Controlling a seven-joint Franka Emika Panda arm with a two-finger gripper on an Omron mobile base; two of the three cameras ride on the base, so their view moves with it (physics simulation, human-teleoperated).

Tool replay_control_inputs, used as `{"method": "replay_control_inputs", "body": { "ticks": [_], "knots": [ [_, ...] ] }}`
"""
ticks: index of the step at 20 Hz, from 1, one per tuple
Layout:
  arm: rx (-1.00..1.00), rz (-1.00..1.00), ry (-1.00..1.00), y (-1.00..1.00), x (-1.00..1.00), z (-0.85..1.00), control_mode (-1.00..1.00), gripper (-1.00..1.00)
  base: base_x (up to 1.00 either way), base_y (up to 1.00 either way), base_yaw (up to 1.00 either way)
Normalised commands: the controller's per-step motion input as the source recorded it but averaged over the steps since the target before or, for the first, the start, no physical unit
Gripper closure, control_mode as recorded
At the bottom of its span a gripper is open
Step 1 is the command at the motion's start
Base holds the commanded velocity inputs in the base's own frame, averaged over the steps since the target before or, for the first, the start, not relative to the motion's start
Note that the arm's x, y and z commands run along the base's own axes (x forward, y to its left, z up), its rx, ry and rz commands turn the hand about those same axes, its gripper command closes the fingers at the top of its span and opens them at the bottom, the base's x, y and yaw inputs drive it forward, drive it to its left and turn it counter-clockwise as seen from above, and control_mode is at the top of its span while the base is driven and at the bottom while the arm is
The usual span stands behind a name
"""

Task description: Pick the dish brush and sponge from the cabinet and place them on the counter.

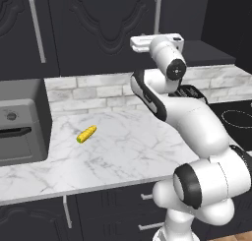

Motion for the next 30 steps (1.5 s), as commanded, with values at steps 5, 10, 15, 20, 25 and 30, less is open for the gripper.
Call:
{"method": "replay_control_inputs", "body": {
  "ticks": [5,10,15,20,25,30],
  "knots": [
    [0.08,0.0,0.1,-0.31,0.0,0.06,-1.0,1.0,0.0,0.0,0.0],
    [0.04,0.0,0.04,-0.33,0.0,0.02,-1.0,1.0,0.0,0.0,0.0],
    [0.02,0.0,0.04,-0.11,0.0,0.0,-1.0,1.0,0.0,0.0,0.0],
    [0.05,0.0,0.14,0.0,-0.1,0.02,-1.0,1.0,0.0,0.0,0.0],
    [0.03,0.0,0.13,0.21,-0.39,0.0,-1.0,1.0,0.0,0.0,0.0],
    [0.0,-0.01,0.02,0.33,-0.43,0.0,-1.0,1.0,0.0,0.0,0.0]
  ]
}}
